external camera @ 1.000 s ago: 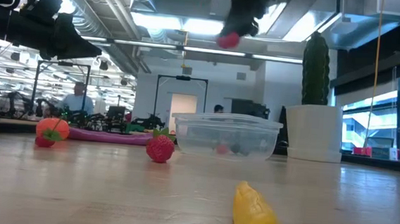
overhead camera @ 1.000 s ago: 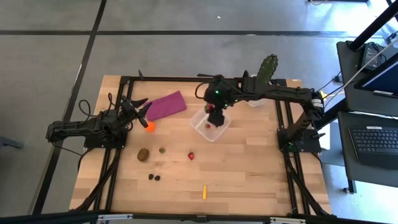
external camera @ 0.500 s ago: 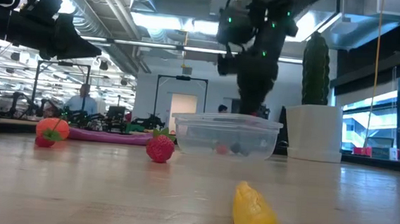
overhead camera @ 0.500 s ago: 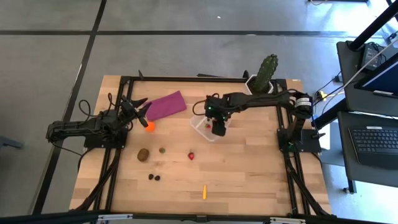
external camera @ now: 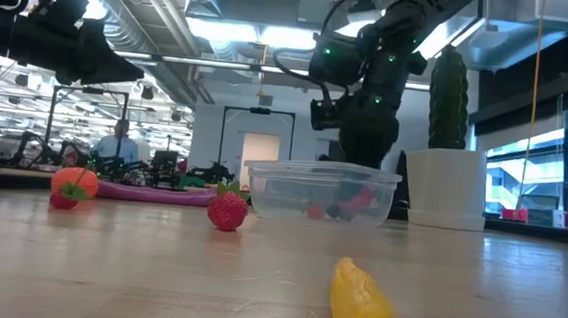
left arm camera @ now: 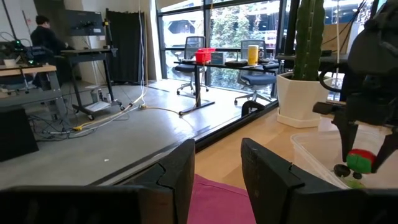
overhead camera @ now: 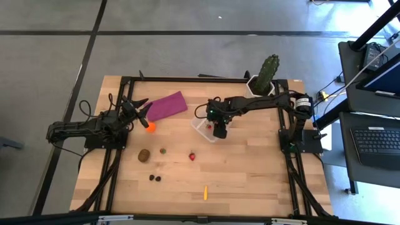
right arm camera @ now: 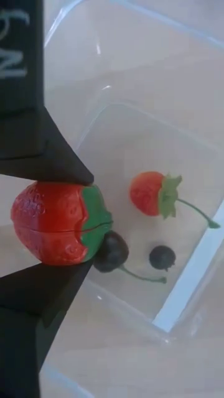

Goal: Pick and placing Produce into tupperware
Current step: Put the right red strawberry into the transparent container, then put the yellow corn into the transparent container

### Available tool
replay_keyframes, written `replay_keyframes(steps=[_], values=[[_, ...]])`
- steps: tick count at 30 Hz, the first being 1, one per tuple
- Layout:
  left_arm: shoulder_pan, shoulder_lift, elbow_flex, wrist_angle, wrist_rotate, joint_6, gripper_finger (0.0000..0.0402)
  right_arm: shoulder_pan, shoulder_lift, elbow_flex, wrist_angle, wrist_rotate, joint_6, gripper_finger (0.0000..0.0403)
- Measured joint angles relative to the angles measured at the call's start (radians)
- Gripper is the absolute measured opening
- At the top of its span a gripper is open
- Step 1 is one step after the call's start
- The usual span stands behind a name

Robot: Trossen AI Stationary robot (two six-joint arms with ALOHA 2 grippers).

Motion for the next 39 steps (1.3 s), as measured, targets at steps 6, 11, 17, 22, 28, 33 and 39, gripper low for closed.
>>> replay_keyframes(steps=[6, 11, 17, 22, 28, 33, 39], values=[[0.0, 0.0, 0.0, 0.0, 0.0, 0.0, 0.0124, 0.0, 0.0, 0.002, 0.023, 0.0, -0.001, 0.0228], [0.0, 0.0, 0.0, 0.0, 0.0, 0.0, 0.0124, 0.0, 0.0, 0.034, 0.023, -0.008, -0.009, 0.0259], [0.0, 0.0, 0.0, 0.0, -0.001, 0.0, 0.0124, 0.0, 0.0, 0.127, -0.028, -0.008, -0.02, 0.0276], [0.0, 0.0, 0.0, 0.0, -0.001, 0.0, 0.0124, 0.011, 0.0, 0.287, -0.135, -0.01, -0.027, 0.0277], [0.0, 0.0, 0.0, 0.0, -0.001, 0.0, 0.0124, 0.077, 0.0, 0.465, -0.201, -0.224, -0.075, 0.0277], [0.0, 0.0, 0.0, 0.0, -0.001, 0.0, 0.0124, 0.168, 0.0, 0.542, -0.204, -0.408, -0.138, 0.0277], [0.0, 0.0, 0.0, 0.0, -0.008, 0.044, 0.0124, 0.287, 0.0, 0.485, -0.2, -0.333, -0.323, 0.0277]])
